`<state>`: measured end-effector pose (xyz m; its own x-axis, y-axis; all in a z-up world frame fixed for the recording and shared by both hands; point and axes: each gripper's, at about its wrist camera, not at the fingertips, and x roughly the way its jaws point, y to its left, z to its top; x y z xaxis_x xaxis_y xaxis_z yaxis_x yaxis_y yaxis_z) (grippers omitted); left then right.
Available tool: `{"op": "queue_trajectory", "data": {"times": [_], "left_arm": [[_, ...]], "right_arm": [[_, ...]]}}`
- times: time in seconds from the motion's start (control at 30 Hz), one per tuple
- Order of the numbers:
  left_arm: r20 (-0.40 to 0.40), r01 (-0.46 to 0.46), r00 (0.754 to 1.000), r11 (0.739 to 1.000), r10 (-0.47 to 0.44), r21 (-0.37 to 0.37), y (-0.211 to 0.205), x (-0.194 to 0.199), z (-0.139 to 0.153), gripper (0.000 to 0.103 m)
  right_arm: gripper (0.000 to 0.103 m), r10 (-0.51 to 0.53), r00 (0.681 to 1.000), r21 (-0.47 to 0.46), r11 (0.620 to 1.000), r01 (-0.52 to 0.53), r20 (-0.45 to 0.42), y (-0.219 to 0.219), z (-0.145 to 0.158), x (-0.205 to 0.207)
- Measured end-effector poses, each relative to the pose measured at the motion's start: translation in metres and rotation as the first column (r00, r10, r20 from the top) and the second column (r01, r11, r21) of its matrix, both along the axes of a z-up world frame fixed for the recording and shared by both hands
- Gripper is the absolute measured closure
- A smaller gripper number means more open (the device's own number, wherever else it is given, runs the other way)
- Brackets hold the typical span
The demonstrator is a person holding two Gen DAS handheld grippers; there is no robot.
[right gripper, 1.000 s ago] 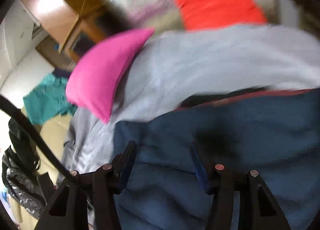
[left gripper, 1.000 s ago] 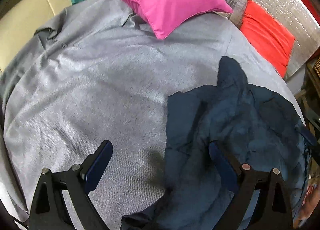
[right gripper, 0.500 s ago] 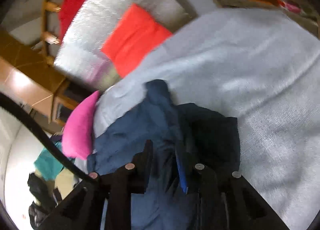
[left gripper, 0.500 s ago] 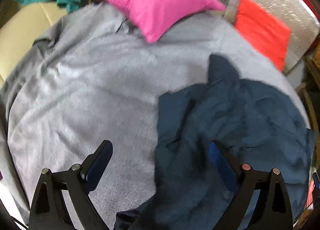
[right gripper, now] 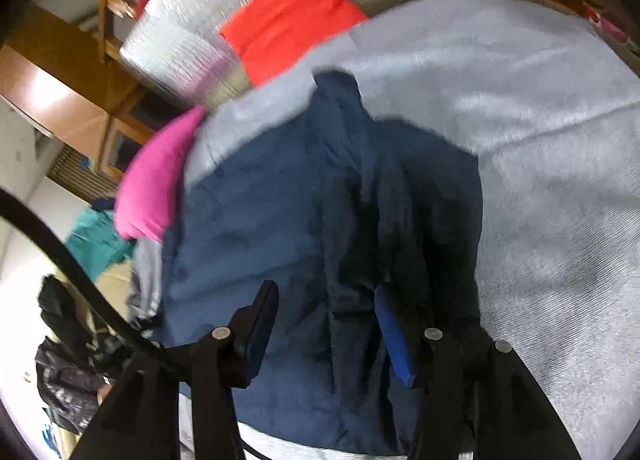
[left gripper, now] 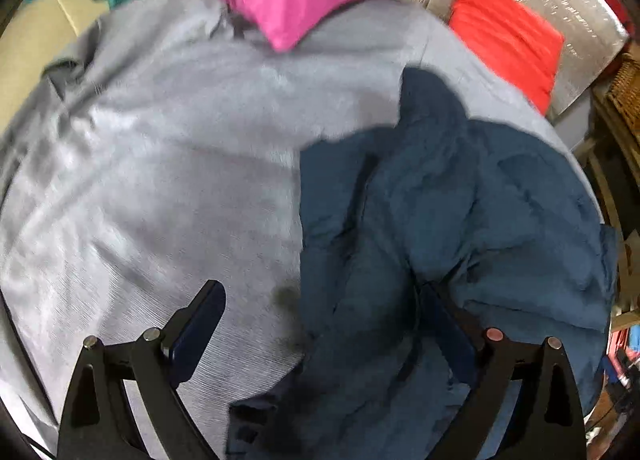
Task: Fold large clothes
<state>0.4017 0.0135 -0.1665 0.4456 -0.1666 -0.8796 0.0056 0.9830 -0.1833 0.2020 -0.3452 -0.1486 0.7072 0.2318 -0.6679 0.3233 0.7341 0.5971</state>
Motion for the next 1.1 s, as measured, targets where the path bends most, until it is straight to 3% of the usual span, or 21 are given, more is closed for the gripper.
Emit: {"op": "queue_trajectory", "data": {"times": [0.03,0.1,0.17,0.23,0.37,0.5,0.67,0.8,0.9,1.0,1.1], "left_arm": [[0.016,-0.003,1.000,1.000,0.002,0.005,0.003,-0.002,0.004,0.005],[0.044,-0.030,0.999,0.999,0.030,0.011,0.014,-0.005,0.012,0.005],[0.040,-0.060,0.997,0.998,0.060,-0.011,0.027,-0.005,0.011,0.005],[-0.004,-0.083,0.997,0.993,0.083,-0.078,0.040,-0.001,0.005,0.005],[-0.068,-0.100,0.994,0.954,0.084,-0.283,0.050,0.001,-0.005,0.005],[-0.074,-0.096,0.994,0.935,0.075,-0.341,0.040,0.003,-0.007,0.005],[-0.075,-0.102,0.994,0.941,0.082,-0.322,0.027,0.011,-0.009,0.005],[-0.023,-0.092,0.996,0.944,0.089,-0.317,0.018,0.019,-0.005,0.005],[0.020,-0.062,0.997,0.968,0.069,-0.244,0.005,0.027,-0.003,0.005],[0.012,-0.042,0.999,0.981,0.045,-0.191,-0.005,0.035,-0.010,0.005],[-0.008,-0.030,1.000,0.992,0.029,-0.126,-0.014,0.043,-0.020,0.005]], "right_arm": [[0.048,-0.013,1.000,-0.006,1.000,0.013,0.011,-0.003,0.003,-0.001],[0.033,-0.063,0.998,-0.019,0.998,0.064,0.018,-0.014,0.007,-0.010],[0.029,-0.119,0.993,-0.008,0.993,0.119,0.000,-0.028,0.001,-0.015],[0.029,-0.162,0.986,0.018,0.987,0.163,-0.035,-0.041,-0.007,-0.018],[0.029,-0.179,0.981,0.102,0.977,0.186,-0.069,-0.062,-0.021,-0.018],[0.029,-0.191,0.981,0.161,0.968,0.192,-0.021,-0.071,-0.020,-0.013],[0.027,-0.200,0.980,0.194,0.962,0.194,0.012,-0.087,-0.024,0.013],[0.025,-0.196,0.981,0.185,0.963,0.194,-0.007,-0.095,-0.031,0.036],[0.024,-0.200,0.979,0.136,0.970,0.202,-0.028,-0.102,-0.032,0.054],[0.022,-0.198,0.979,0.113,0.973,0.201,-0.040,-0.109,-0.033,0.073],[0.014,-0.134,0.990,0.095,0.986,0.137,-0.039,-0.104,-0.033,0.094]]}}
